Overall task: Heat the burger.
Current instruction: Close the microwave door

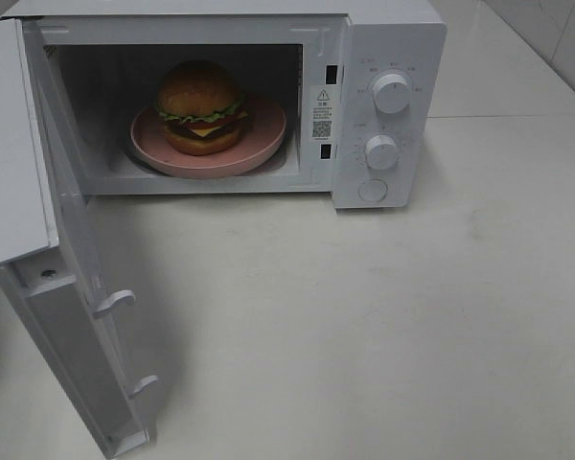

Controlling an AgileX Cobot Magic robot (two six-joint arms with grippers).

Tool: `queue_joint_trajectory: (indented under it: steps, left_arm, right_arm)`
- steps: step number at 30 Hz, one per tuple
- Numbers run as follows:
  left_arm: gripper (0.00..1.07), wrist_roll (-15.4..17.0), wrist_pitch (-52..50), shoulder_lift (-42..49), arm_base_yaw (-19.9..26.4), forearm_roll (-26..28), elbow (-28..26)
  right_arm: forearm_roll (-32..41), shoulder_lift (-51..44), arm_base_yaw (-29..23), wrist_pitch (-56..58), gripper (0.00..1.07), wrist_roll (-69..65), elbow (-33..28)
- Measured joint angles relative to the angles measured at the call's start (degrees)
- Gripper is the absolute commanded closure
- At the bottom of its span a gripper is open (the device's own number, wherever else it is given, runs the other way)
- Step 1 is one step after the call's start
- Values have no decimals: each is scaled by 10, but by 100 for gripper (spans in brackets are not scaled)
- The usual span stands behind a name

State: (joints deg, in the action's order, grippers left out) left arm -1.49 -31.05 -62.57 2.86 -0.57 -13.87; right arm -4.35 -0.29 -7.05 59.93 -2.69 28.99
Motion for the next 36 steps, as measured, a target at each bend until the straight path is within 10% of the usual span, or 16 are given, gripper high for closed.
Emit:
queue_joint_trajectory:
  steps: [18,30,36]
  left_arm:
    - [107,103,-280,-191,0,-311,15]
    - [107,104,-301,-277,-116,-289,-15]
    - [107,87,-307,-312,-182,-166,-18]
  right_arm:
    - [0,0,0,-1,33,0,0]
    - [1,0,0,-1,33,0,0]
    - [1,0,0,-1,33,0,0]
